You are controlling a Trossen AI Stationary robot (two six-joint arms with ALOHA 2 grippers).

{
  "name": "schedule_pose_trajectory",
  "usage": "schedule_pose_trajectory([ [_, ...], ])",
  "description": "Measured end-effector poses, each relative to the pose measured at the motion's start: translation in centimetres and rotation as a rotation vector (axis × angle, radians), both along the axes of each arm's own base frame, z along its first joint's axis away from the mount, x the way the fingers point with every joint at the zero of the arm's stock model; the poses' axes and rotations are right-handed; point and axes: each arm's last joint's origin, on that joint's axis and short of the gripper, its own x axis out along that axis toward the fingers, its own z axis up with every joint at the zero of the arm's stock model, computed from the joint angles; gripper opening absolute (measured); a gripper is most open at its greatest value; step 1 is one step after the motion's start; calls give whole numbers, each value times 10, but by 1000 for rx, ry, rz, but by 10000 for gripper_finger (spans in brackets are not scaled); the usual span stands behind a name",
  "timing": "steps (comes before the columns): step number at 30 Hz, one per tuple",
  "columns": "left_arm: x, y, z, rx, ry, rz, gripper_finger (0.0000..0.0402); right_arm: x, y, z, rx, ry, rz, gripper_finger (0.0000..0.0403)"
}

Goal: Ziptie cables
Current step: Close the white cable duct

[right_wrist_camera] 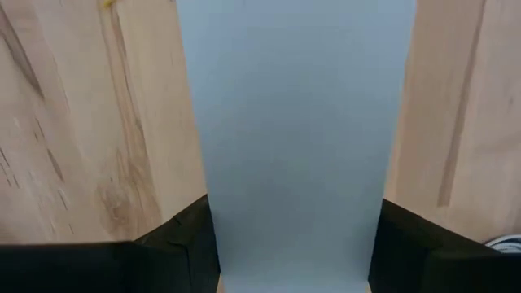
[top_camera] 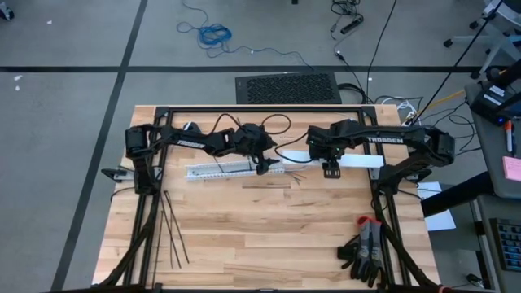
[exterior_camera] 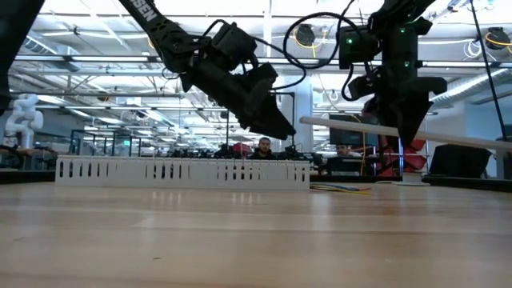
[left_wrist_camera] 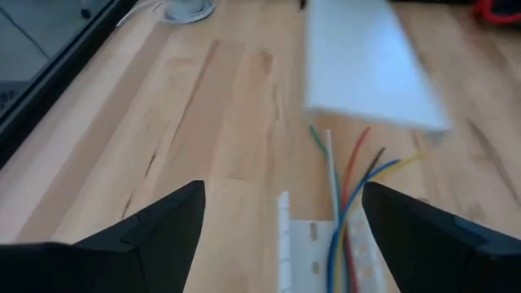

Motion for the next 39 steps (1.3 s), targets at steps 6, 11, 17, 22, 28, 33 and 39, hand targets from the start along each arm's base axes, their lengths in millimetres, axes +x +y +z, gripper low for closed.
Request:
schedule_pose_trajectory([
  [6, 2, 0, -15, 13, 51, -17, 346, -3, -2, 3, -7, -11, -1, 213],
  [11, 5, -1, -38, -8, 114, -21, 375, -7, -4, -3, -1, 6, -5, 213],
  [17, 6, -1, -40, -15, 122, -22, 386, -10, -3, -12, 6, 22, -12, 213],
  [22, 1, -2, -30, -20, 135, -20, 386, -11, -3, -15, 6, 21, -12, 213],
  [28, -4, -8, -1, 4, 71, -35, 386, -11, -3, -16, 5, 18, -11, 213],
  [33, -3, -17, -7, -34, 103, -86, 386, -10, -3, -16, 1, 8, -10, 213],
  [39, 1, -19, -16, -16, 121, -81, 386, -10, -3, -16, 0, 6, -11, 213],
])
